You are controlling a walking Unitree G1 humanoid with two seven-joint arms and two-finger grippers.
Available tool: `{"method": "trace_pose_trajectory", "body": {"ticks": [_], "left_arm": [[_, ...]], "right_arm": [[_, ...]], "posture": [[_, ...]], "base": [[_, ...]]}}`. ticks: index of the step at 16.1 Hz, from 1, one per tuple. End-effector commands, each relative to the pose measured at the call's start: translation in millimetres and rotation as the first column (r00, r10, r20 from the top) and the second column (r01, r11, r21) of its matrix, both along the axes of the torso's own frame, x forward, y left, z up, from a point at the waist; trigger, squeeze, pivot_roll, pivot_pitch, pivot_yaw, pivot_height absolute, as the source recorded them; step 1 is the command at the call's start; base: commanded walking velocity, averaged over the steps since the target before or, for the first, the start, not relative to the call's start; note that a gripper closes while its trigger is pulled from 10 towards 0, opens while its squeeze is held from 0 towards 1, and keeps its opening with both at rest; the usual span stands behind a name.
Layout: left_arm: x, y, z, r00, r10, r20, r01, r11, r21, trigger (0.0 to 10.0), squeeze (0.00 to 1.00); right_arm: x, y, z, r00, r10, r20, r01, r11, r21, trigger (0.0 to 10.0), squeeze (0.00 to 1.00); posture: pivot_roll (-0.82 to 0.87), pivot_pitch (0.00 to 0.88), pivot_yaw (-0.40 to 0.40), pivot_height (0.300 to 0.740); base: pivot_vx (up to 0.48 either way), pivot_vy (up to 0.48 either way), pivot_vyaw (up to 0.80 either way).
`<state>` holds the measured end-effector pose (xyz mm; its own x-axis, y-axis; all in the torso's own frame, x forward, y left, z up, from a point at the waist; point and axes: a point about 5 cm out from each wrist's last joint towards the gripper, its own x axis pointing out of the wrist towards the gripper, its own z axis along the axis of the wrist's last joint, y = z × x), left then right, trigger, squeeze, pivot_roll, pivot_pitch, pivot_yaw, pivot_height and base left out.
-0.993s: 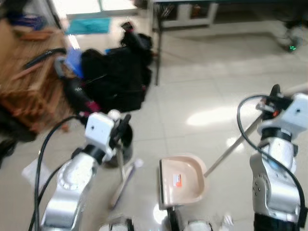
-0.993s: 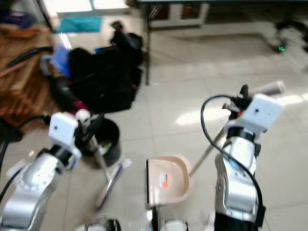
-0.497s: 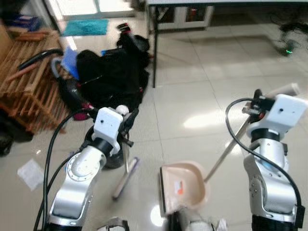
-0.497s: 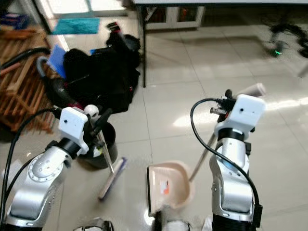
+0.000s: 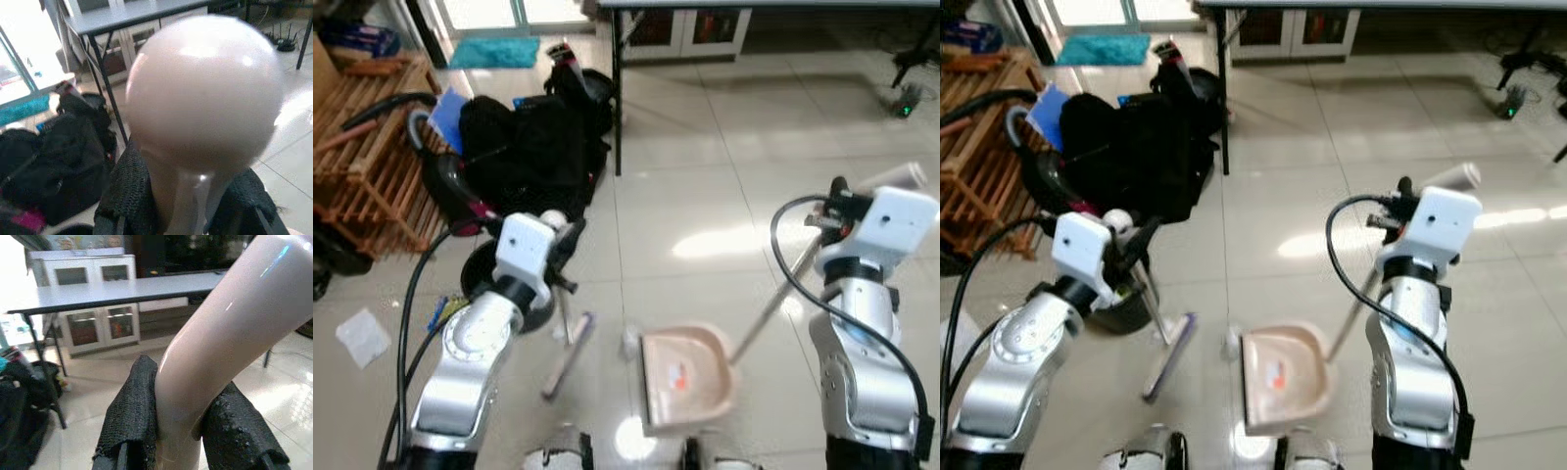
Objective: Sweep floor
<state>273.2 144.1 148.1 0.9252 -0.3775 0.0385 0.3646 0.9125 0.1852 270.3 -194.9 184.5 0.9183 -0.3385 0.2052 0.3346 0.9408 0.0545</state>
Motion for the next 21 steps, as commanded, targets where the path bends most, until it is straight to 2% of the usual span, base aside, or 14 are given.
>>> {"method": "trace_pose_trajectory", "body": {"ticks": [1,4,8,12,21], "left_arm": [[1.1,-1.1,5,1.000,-0.009,0.013,0.010,1.000,-0.009,10.0,0.00],[3.2,-0.2,9,0.998,-0.023,0.056,0.023,1.000,-0.001,10.0,0.00],[6.2,0.1,12,0.998,-0.022,0.053,0.022,1.000,0.001,10.0,0.00],[15.5,-6.5,22,0.994,-0.041,0.101,0.040,0.999,0.013,10.0,0.00],[12.5,-2.9,20,0.994,-0.040,0.098,0.039,0.999,0.013,10.0,0.00]], "right_arm": [[-2.0,-2.0,7,1.000,-0.018,0.026,0.018,1.000,-0.013,10.0,0.00],[-1.6,-0.8,7,0.999,-0.022,0.026,0.022,1.000,-0.007,10.0,0.00],[-1.7,-1.7,7,0.999,-0.030,0.025,0.030,1.000,-0.003,10.0,0.00],[0.4,-1.1,7,0.999,-0.032,0.026,0.032,0.999,0.001,10.0,0.00],[-0.1,4.0,3,1.000,-0.004,-0.006,0.004,1.000,0.005,10.0,0.00]], "posture": [[-0.04,0.177,0.021,0.740],[-0.04,0.178,0.027,0.740],[-0.04,0.179,0.029,0.740],[-0.03,0.177,0.029,0.740],[-0.03,0.170,0.009,0.740]], "base": [[0.000,0.480,0.00],[0.000,0.160,0.00],[0.000,0.000,0.00],[0.000,0.000,0.00],[0.296,0.000,0.00]]}}
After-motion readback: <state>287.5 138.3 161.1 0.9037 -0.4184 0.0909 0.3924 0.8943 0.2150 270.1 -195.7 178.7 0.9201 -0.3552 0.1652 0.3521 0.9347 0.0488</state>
